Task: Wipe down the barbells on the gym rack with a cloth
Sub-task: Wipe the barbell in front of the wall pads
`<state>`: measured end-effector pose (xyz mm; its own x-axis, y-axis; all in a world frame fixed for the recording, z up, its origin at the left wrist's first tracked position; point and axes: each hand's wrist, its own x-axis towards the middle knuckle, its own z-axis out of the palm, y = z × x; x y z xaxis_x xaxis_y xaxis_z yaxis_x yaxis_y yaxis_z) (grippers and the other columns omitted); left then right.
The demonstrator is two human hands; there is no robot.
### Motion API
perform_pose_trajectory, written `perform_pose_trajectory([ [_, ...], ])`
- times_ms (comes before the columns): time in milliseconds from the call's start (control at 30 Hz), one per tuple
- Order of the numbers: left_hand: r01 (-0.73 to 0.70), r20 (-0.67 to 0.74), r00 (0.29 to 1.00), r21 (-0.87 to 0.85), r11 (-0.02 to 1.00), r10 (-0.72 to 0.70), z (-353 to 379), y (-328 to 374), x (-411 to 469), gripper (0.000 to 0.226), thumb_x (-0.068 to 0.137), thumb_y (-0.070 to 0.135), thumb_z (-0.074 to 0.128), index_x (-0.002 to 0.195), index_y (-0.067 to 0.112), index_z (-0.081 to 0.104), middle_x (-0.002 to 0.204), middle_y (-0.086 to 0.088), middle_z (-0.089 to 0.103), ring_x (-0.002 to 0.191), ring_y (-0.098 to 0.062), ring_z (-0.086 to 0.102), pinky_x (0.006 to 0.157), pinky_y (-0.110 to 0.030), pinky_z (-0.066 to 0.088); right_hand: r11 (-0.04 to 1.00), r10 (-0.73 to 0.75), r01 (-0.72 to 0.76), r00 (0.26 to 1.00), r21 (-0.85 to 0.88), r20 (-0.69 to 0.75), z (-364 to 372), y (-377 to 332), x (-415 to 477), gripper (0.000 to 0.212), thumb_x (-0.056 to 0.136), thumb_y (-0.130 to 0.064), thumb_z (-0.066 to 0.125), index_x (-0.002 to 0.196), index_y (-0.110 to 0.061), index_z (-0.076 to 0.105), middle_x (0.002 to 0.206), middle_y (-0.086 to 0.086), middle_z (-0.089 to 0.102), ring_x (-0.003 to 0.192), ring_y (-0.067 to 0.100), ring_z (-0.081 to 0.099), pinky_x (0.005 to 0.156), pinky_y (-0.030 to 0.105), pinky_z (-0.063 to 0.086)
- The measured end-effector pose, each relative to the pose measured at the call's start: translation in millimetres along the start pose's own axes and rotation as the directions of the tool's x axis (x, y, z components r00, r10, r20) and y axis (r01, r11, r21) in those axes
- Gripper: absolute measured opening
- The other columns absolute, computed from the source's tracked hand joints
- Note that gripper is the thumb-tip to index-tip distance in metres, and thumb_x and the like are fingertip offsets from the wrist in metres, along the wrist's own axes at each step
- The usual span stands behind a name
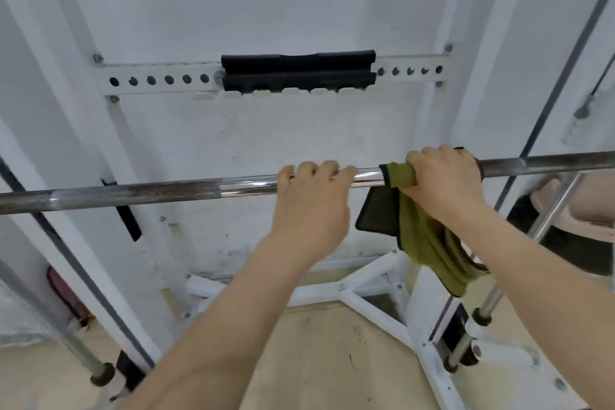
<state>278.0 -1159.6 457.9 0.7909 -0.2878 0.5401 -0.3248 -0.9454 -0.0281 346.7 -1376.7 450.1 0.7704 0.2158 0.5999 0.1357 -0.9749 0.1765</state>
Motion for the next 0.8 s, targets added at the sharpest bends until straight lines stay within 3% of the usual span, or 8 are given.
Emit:
perform_pose_trajectory([
  [233,0.013,0.075,0.997,-0.051,0.999,-0.009,27,100,44,0.062,0.084,0.012,0.049,0.143,0.02,0.03,0.145,0.0,0.037,0.133,-0.021,0.032,0.112,-0.047,0.016,0.977,0.203,-0.192,0.97,-0.091,0.133,8,132,-15,0.028,0.08,-0.043,0.065,0.071,-0.017,0.059,0.07,0.002,0.058,0.072,0.028,0.056,0.071,0.036,0.036],
  [333,-0.037,0.056,0.997,-0.189,0.981,0.049,33,137,65,0.061,0.085,0.017,0.045,0.145,0.018,0.033,0.147,-0.002,0.038,0.13,-0.024,0.039,0.109,-0.043,0.026,0.964,0.242,-0.226,0.964,-0.142,0.108,6,126,-15,0.016,0.08,-0.035,0.056,0.078,-0.02,0.062,0.08,0.002,0.063,0.08,0.029,0.06,0.076,0.037,0.04],
  [433,0.014,-0.006,1.0,-0.479,0.878,-0.019,29,182,92,0.057,0.087,0.024,0.03,0.142,0.017,0.042,0.142,-0.002,0.046,0.124,-0.023,0.046,0.104,-0.04,0.036,0.966,0.159,-0.18,0.98,0.185,0.122,8,84,-14,0.022,0.095,-0.024,0.039,0.1,-0.015,0.06,0.101,0.004,0.064,0.098,0.026,0.057,0.09,0.04,0.038],
  [500,0.063,-0.055,0.992,-0.572,0.818,-0.115,31,204,112,0.049,0.093,0.024,0.028,0.138,0.021,0.047,0.137,0.001,0.051,0.121,-0.018,0.049,0.104,-0.039,0.037,0.679,0.163,-0.245,0.969,0.692,0.184,0,72,-21,0.037,0.103,-0.034,0.028,0.115,-0.011,0.053,0.111,0.005,0.061,0.103,0.019,0.059,0.095,0.033,0.046],
  [533,0.067,-0.083,0.987,-0.575,0.815,-0.139,35,212,122,0.043,0.097,0.024,0.03,0.136,0.024,0.05,0.134,0.002,0.054,0.119,-0.017,0.051,0.103,-0.039,0.038,0.641,0.175,-0.215,0.976,0.737,0.133,3,79,-22,0.037,0.102,-0.037,0.033,0.121,-0.012,0.052,0.111,0.002,0.061,0.101,0.011,0.061,0.091,0.022,0.049],
  [600,0.081,-0.062,0.988,-0.558,0.826,-0.139,46,222,143,0.04,0.1,0.028,0.029,0.132,0.025,0.053,0.13,0.003,0.058,0.117,-0.017,0.052,0.1,-0.038,0.039,0.754,-0.013,-0.071,0.992,0.653,0.123,-2,105,-18,0.035,0.1,-0.02,0.047,0.133,-0.008,0.047,0.124,0.0,0.058,0.113,0.007,0.056,0.088,0.005,0.035],
  [667,0.102,0.049,0.995,-0.505,0.857,-0.09,61,237,157,0.041,0.101,0.035,0.026,0.13,0.026,0.053,0.129,0.003,0.057,0.115,-0.018,0.051,0.096,-0.037,0.041,0.886,-0.046,-0.039,0.984,0.462,0.171,14,138,-17,0.034,0.1,-0.018,0.046,0.133,-0.008,0.046,0.131,0.004,0.052,0.123,0.017,0.046,0.096,0.015,0.028],
  [800,-0.098,0.078,0.989,-0.28,0.955,0.125,90,291,175,0.056,0.095,0.048,0.015,0.142,0.025,0.036,0.13,-0.001,0.051,0.107,-0.022,0.053,0.083,-0.038,0.044,0.982,0.105,-0.135,0.973,0.134,0.208,25,216,-27,0.011,0.073,-0.018,0.073,0.08,-0.014,0.066,0.075,0.001,0.063,0.075,0.017,0.059,0.076,0.029,0.042],
])
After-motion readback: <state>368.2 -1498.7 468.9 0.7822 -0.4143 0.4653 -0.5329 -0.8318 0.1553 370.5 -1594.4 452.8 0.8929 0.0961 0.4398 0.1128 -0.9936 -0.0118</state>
